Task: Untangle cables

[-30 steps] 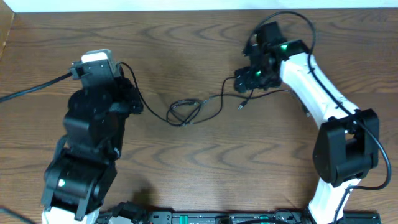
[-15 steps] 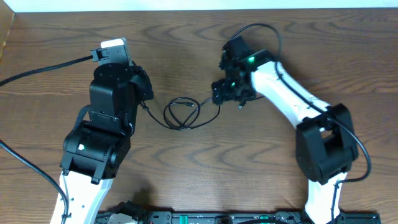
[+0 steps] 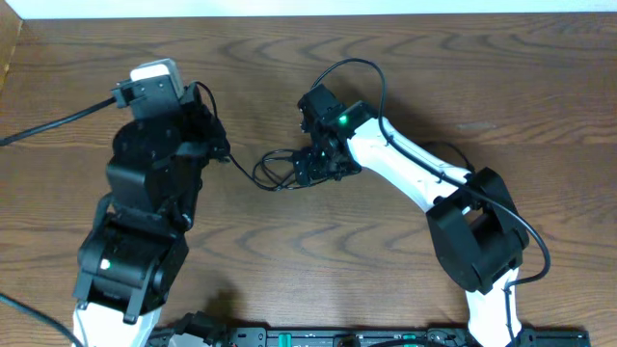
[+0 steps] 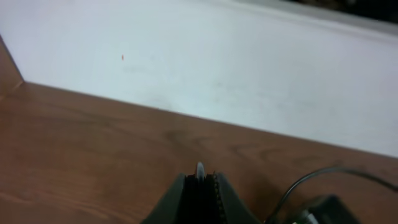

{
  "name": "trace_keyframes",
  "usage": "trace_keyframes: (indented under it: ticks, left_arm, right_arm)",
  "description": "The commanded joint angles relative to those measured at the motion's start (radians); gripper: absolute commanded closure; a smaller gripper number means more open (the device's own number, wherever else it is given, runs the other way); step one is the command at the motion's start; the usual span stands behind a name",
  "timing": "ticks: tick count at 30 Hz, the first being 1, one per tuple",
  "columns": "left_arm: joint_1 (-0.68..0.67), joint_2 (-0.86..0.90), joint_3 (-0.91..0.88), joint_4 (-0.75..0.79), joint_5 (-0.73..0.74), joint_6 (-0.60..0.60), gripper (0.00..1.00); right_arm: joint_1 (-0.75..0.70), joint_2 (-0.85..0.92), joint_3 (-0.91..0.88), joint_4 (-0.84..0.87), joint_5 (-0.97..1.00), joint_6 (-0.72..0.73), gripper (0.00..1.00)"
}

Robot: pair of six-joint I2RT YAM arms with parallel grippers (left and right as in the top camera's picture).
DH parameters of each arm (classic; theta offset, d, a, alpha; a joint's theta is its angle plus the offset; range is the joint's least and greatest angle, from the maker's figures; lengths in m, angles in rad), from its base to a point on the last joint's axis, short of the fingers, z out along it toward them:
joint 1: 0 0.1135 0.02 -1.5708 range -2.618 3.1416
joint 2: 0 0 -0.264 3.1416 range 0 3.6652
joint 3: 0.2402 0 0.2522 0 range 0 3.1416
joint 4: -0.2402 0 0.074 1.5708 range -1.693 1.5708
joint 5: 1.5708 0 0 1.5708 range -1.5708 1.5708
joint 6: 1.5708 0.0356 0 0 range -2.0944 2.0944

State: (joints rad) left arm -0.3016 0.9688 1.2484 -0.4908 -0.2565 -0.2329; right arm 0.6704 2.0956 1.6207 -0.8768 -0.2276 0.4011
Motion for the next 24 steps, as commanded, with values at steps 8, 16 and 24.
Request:
trace_keyframes:
  ticks: [8,16,24]
  left_arm:
    - [0.006,-0.050,0.006,0.008,0.010,-0.005,0.88]
    - [0.006,-0.049,0.006,0.002,0.014,-0.005,0.88]
    - [0.006,-0.049,0.006,-0.004,0.013,-0.005,0.88]
  right_arm:
    - [0.089,0.019,-0.006,0.056,0.064,0.130,0.37]
    - [0.105,0.048,-0.006,0.092,0.117,0.180,0.28]
    - [0.103,0.050,-0.006,0.157,0.117,0.202,0.25]
